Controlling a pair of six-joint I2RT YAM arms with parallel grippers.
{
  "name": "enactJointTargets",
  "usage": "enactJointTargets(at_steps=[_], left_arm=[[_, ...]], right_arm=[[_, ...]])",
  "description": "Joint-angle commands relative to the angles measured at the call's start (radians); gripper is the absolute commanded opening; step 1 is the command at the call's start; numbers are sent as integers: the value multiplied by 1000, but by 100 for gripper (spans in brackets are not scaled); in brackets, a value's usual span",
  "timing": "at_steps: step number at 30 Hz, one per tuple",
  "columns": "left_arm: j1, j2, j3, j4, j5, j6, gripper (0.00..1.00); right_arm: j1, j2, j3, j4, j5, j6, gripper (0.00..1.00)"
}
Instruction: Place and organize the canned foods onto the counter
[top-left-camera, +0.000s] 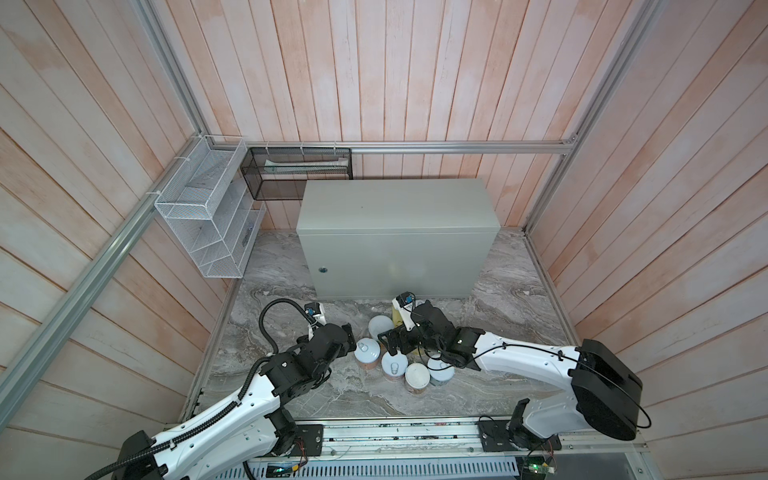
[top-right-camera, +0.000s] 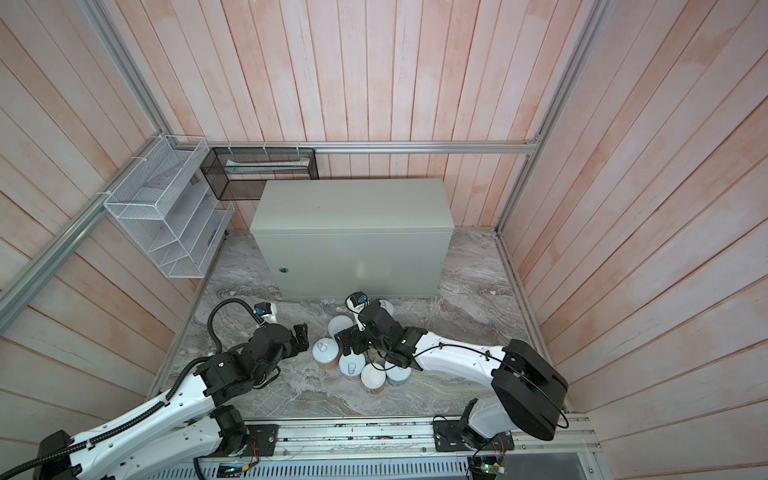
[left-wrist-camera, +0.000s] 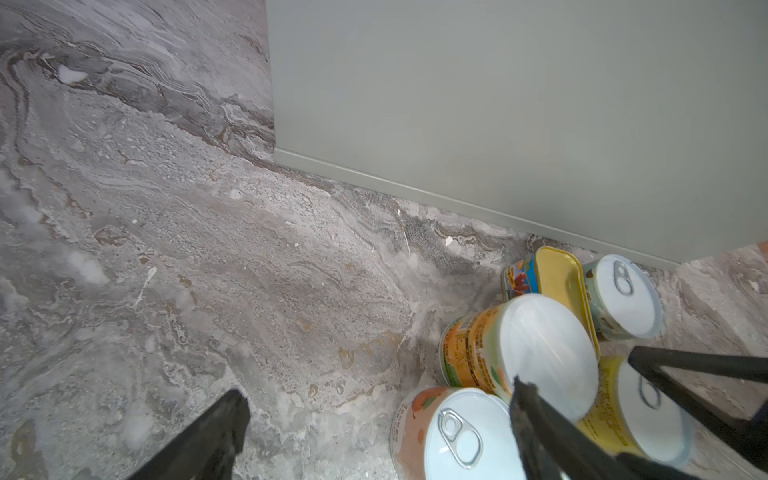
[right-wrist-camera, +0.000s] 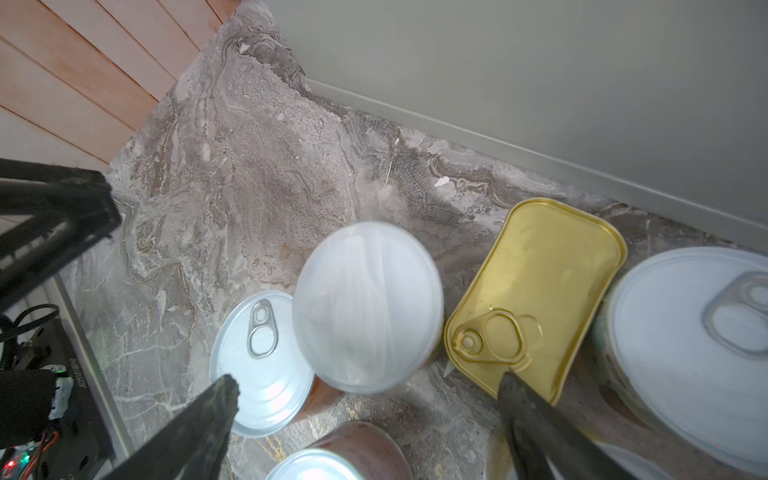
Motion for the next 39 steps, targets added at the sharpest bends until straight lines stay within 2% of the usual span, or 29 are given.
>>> enactJointTargets(at_steps=[1, 7, 15, 22, 31, 36, 39], left_arm=[[23, -24, 6, 36, -61, 20, 100], [66, -26, -22, 108, -24, 89, 100], [85, -14, -20, 149, -17, 141, 100], [95, 15, -26, 165, -2, 156, 100], [105, 28, -42, 191, 2, 182, 100], [107, 40, -58, 214, -1, 222, 100], [107, 49, -64, 212, -7, 240, 100]], right_arm=[[11, 37, 62, -28, 20, 9, 95], [43, 104, 117, -70, 71, -23, 91], [64, 234, 259, -241, 139, -37, 92], [66, 277, 294, -269, 187, -22, 91], [66, 281, 297, -249, 195, -14, 69], [54, 271, 289, -229, 180, -7, 65], [42, 260, 273, -208, 166, 9, 68]])
